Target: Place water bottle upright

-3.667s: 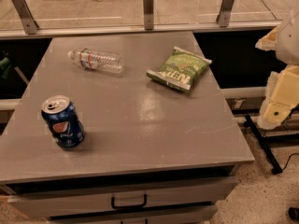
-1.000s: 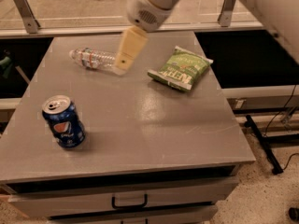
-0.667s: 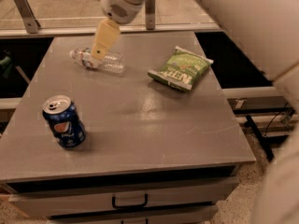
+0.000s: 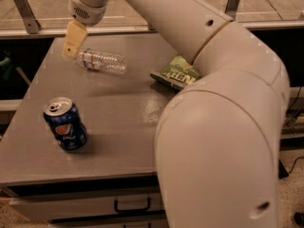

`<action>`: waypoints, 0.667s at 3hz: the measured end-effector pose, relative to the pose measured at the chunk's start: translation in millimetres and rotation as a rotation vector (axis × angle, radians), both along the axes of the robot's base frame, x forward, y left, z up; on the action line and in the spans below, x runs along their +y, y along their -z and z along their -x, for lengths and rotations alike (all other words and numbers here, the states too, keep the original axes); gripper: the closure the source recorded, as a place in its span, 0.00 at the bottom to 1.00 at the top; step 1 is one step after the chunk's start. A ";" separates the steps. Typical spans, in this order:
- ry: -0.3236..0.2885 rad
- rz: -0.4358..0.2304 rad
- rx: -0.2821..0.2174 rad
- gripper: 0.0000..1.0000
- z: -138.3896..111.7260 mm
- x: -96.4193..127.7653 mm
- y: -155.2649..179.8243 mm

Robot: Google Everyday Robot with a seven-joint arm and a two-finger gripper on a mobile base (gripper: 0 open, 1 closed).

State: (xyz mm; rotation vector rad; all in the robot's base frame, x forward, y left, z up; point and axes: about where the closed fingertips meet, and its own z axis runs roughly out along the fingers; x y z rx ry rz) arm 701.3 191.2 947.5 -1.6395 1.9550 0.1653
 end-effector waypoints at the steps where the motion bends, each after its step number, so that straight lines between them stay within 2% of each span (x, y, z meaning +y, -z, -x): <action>1: 0.060 0.059 0.046 0.00 -17.8 22.0 29.1; 2: 0.097 0.133 0.088 0.00 -29.5 35.6 60.3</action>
Offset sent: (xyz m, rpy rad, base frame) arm 0.0451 0.0522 -0.0844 -0.2161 0.1306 -0.1394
